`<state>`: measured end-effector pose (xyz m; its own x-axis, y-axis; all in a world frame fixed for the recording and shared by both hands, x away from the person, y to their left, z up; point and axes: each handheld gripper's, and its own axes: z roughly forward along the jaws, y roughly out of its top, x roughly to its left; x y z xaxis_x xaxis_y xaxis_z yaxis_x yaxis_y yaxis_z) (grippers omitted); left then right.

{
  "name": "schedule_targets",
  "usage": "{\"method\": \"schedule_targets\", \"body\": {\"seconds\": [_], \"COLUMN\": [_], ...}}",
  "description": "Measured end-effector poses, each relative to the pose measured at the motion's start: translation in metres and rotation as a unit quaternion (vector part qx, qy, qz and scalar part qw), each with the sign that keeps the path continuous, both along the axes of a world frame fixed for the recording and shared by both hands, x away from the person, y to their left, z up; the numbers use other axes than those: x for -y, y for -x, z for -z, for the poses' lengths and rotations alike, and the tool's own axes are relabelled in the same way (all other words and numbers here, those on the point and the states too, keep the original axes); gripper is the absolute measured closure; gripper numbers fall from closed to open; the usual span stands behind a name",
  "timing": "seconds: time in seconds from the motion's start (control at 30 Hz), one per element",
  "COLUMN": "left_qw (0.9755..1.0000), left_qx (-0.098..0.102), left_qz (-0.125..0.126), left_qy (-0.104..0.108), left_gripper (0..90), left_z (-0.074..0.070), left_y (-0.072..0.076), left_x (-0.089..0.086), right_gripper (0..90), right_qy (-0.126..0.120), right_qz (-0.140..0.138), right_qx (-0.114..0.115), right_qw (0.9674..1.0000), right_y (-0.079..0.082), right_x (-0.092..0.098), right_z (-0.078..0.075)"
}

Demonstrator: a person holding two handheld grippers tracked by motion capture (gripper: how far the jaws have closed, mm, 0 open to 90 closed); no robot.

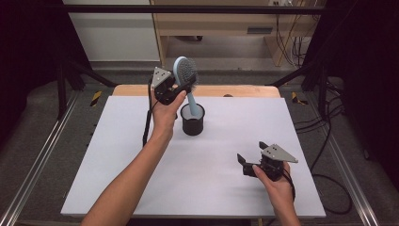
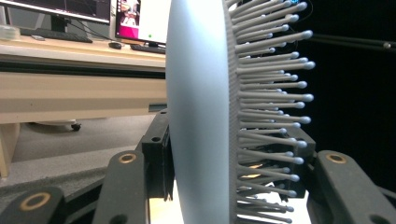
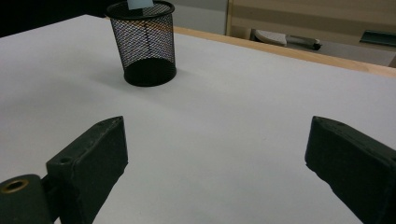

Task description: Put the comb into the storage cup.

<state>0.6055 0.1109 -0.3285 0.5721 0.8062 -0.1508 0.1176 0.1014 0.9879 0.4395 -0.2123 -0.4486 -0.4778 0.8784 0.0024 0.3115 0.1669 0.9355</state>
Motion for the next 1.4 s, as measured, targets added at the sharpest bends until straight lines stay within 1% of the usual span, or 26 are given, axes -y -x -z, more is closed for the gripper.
{"method": "schedule_targets", "body": {"seconds": [0.1, 0.3, 0.6, 1.0, 1.07, 1.4], "left_qw": [1.0, 0.9999, 0.9998, 0.9997, 0.9996, 0.9995], "left_qx": [-0.004, -0.006, -0.014, -0.02, -0.022, -0.027], "left_qz": [0.003, 0.006, 0.006, 0.008, 0.008, 0.011], "left_qy": [-0.001, -0.008, -0.011, -0.014, -0.016, -0.014], "left_gripper": [49.1, 49.1, 49.0, 48.8, 48.8, 48.7], "left_z": [0.004, 0.012, 0.025, 0.034, 0.035, 0.041], "left_y": [-0.002, -0.002, -0.004, -0.003, -0.003, -0.003], "left_x": [0.002, 0.006, 0.008, 0.008, 0.008, 0.01], "right_gripper": [6.3, 6.3, 6.3, 6.3, 6.3, 6.3], "right_qy": [0.003, 0.003, 0.005, 0.008, 0.008, 0.007], "right_qz": [-0.004, -0.006, -0.006, -0.009, -0.009, -0.009], "right_qx": [-0.002, -0.004, -0.006, -0.006, -0.005, -0.006], "right_qw": [1.0, 1.0, 1.0, 0.9999, 0.9999, 0.9999], "right_y": [0.0, 0.0, 0.0, 0.0, 0.0, 0.0], "right_x": [-0.001, -0.002, -0.002, -0.003, -0.003, -0.003], "right_z": [0.0, 0.001, 0.001, 0.001, 0.002, 0.002]}}
